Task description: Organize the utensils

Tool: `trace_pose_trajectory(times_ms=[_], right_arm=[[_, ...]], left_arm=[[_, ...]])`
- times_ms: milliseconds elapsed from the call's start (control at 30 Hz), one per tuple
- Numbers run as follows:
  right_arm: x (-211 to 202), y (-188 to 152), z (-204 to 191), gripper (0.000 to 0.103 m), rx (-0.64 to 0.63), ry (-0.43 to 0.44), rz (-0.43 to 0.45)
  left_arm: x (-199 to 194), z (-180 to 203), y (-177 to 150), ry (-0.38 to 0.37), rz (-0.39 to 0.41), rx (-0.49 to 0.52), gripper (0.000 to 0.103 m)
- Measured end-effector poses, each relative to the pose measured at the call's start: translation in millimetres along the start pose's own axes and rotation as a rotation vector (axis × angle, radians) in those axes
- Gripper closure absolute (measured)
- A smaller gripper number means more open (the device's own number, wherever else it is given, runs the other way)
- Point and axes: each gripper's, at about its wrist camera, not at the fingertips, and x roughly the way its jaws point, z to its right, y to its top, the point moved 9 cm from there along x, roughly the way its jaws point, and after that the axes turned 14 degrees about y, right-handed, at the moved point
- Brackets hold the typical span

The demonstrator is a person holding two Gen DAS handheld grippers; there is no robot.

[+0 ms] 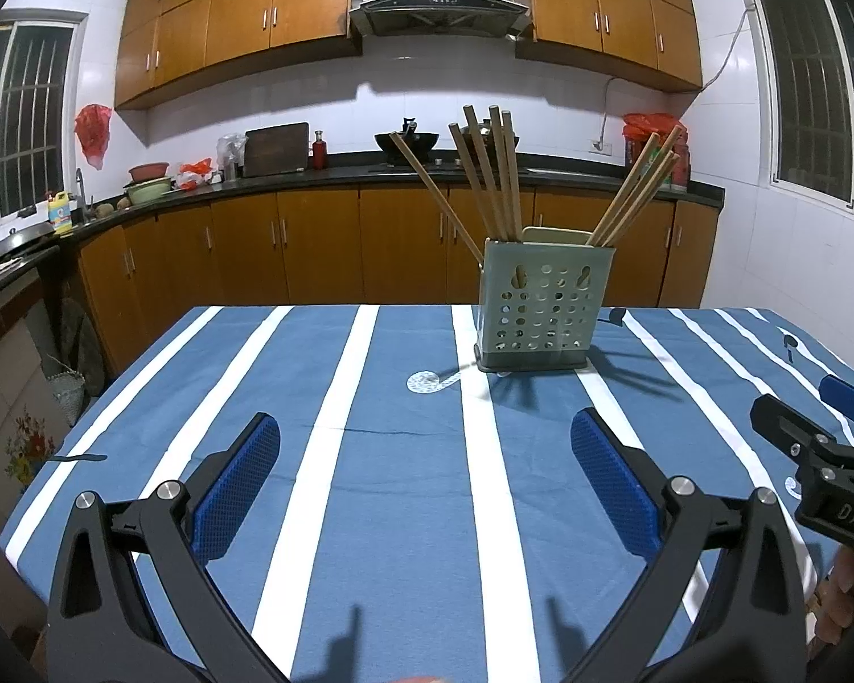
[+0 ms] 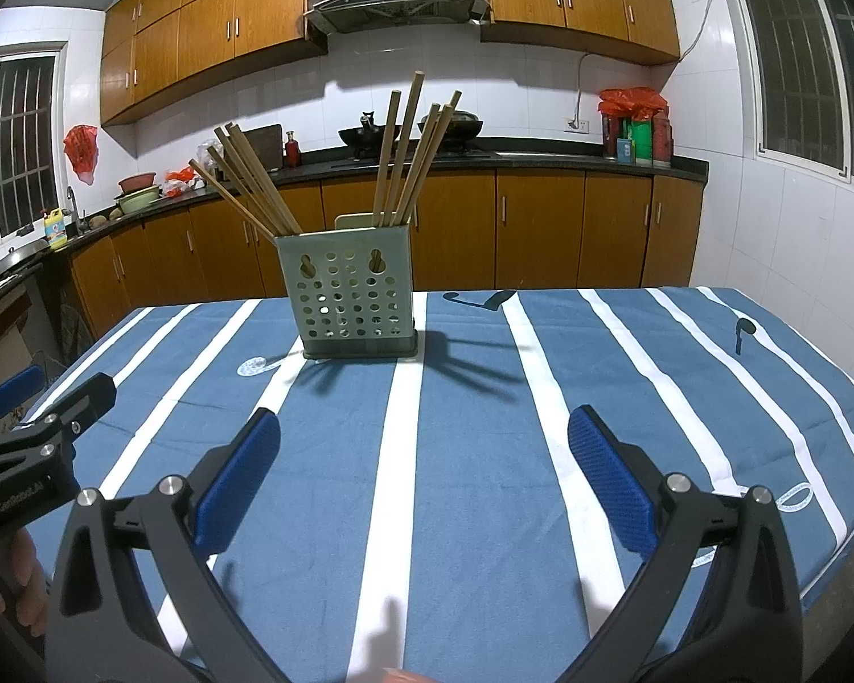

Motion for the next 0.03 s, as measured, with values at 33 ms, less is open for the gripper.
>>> trace_pose_trajectory(times_ms=[33], right_arm=[[-0.1, 0.0, -0.1, 0.004, 0.000, 0.000, 0.000]], left_arm=[[0.4, -0.1, -1.0, 0.000, 0.000, 0.000, 0.002]])
